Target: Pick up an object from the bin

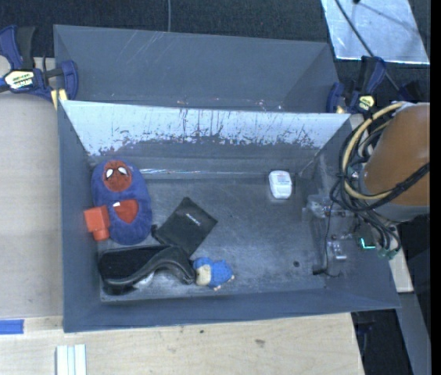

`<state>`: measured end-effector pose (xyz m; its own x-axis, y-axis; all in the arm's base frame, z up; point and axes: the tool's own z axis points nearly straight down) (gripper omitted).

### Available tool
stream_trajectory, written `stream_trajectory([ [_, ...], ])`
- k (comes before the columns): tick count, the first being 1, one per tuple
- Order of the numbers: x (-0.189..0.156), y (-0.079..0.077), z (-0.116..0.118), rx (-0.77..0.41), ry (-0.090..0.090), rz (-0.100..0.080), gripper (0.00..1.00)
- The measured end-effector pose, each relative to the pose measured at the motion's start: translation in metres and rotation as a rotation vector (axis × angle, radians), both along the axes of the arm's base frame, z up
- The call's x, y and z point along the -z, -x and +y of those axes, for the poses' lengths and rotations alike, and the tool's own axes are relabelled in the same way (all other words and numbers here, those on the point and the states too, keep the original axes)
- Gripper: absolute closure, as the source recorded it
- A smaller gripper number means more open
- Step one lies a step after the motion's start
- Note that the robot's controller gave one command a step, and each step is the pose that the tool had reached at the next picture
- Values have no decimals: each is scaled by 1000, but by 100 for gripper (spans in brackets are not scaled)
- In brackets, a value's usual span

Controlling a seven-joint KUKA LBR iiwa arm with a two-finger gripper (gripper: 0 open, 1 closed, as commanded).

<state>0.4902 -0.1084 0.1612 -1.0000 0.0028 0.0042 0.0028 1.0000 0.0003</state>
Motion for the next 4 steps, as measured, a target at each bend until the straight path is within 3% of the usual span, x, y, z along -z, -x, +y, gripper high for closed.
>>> stream_trajectory([
  [1, 92, -24, -31, -673, -10, -7, 0],
  [2, 59, -139, -13, -952, 2, -13, 0],
  [3, 61, -138, 41, -698, -3, -7, 0],
  [4, 91, -135, -41, -461, -7, -6, 0],
])
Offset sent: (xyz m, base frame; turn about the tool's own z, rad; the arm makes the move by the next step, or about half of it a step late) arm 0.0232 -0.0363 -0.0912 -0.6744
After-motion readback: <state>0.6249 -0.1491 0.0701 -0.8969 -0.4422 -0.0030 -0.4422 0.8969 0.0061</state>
